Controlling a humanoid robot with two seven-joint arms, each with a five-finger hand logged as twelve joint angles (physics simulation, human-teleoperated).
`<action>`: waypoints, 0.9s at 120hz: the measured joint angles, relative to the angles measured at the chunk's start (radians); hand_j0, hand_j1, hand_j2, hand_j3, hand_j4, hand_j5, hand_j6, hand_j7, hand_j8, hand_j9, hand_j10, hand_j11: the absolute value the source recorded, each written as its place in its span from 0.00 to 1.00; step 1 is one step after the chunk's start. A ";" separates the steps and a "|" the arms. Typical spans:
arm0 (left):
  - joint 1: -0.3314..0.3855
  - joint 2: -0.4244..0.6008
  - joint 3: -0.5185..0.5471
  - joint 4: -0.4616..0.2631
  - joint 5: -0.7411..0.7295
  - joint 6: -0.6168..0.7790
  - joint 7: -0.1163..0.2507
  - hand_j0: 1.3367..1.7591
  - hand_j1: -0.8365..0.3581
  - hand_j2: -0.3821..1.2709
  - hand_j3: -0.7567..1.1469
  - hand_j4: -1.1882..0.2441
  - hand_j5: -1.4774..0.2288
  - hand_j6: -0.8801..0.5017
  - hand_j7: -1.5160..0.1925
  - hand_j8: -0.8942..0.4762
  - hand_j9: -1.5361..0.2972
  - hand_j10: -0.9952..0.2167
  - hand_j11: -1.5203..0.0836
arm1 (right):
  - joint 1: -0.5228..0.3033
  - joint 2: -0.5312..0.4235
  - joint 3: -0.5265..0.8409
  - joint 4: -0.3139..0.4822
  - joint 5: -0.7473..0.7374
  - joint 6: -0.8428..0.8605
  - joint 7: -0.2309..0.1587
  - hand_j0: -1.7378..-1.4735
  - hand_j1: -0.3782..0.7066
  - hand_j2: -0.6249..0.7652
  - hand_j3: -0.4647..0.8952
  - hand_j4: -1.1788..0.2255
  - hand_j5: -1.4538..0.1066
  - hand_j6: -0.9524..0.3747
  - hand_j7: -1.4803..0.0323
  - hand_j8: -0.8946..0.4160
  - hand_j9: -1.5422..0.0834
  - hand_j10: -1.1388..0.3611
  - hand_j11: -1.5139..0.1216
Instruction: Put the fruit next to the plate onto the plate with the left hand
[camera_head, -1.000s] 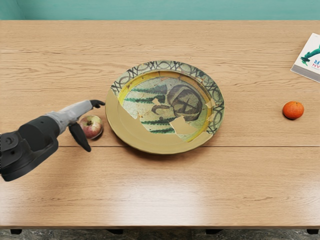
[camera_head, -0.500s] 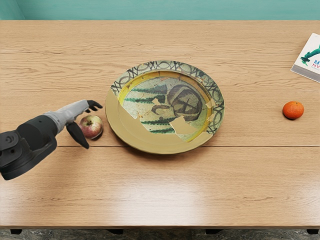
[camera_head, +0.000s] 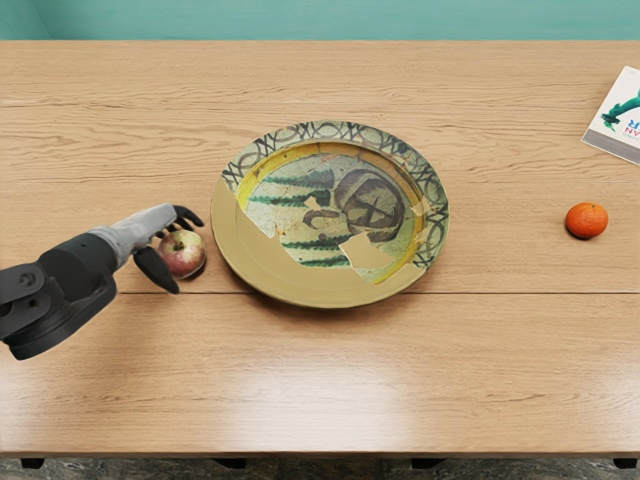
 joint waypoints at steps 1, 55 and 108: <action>0.000 -0.001 0.000 0.000 0.001 0.000 0.000 0.76 0.67 0.27 0.40 0.60 0.62 0.40 0.64 0.41 0.61 0.55 0.69 | 0.000 0.000 0.000 0.000 0.000 0.000 0.000 0.30 0.03 0.45 0.34 0.84 0.93 0.72 0.98 0.68 0.95 0.76 0.93; 0.000 -0.031 0.008 0.037 0.012 0.001 0.000 0.76 0.56 0.29 0.40 0.52 0.54 0.35 0.56 0.33 0.53 0.46 0.60 | 0.000 0.000 0.000 0.000 0.000 0.000 0.000 0.30 0.03 0.45 0.34 0.84 0.93 0.72 0.98 0.68 0.95 0.76 0.93; 0.002 -0.026 0.014 0.044 0.011 -0.001 0.001 0.74 0.44 0.39 0.40 0.62 0.38 0.50 0.41 0.44 0.38 0.33 0.43 | 0.000 0.000 0.000 0.000 0.000 0.000 0.000 0.30 0.03 0.45 0.34 0.84 0.93 0.72 0.98 0.68 0.95 0.76 0.93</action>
